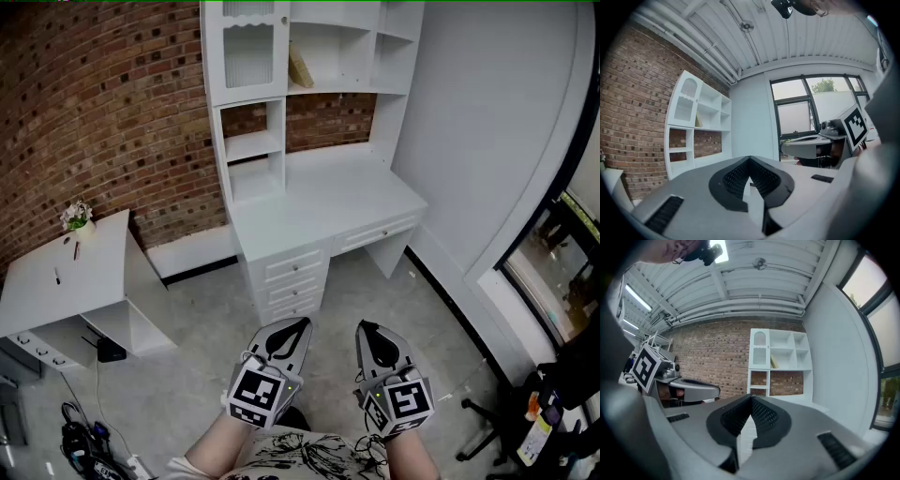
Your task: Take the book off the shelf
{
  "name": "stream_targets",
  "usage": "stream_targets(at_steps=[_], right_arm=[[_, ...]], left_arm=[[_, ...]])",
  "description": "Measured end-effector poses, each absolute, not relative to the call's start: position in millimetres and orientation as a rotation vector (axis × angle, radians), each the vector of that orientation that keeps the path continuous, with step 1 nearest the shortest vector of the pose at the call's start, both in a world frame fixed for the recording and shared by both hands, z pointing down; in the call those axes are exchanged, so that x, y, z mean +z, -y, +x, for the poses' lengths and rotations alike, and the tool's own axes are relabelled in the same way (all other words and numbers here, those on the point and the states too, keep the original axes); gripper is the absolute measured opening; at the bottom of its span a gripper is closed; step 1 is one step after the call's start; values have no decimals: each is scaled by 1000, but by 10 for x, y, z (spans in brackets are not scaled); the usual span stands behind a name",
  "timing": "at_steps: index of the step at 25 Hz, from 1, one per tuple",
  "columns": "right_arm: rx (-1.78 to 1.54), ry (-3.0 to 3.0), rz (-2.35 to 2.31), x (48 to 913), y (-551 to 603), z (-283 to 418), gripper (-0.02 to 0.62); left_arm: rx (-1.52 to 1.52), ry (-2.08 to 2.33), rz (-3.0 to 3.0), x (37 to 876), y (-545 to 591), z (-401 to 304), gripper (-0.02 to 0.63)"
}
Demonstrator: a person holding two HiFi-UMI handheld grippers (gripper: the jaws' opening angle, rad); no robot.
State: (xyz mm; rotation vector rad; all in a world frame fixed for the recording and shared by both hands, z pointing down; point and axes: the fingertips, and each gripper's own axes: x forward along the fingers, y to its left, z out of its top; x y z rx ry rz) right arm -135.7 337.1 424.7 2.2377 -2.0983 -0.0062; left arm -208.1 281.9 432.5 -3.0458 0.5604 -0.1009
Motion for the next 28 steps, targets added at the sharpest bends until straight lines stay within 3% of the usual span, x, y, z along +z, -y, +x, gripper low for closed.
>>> stream_targets(at_steps=[28], right_arm=[[107,2049,2260,4538,-2843,-769,5]], left_arm=[[-184,-603,-3082,4537,-2161,-1597,12]])
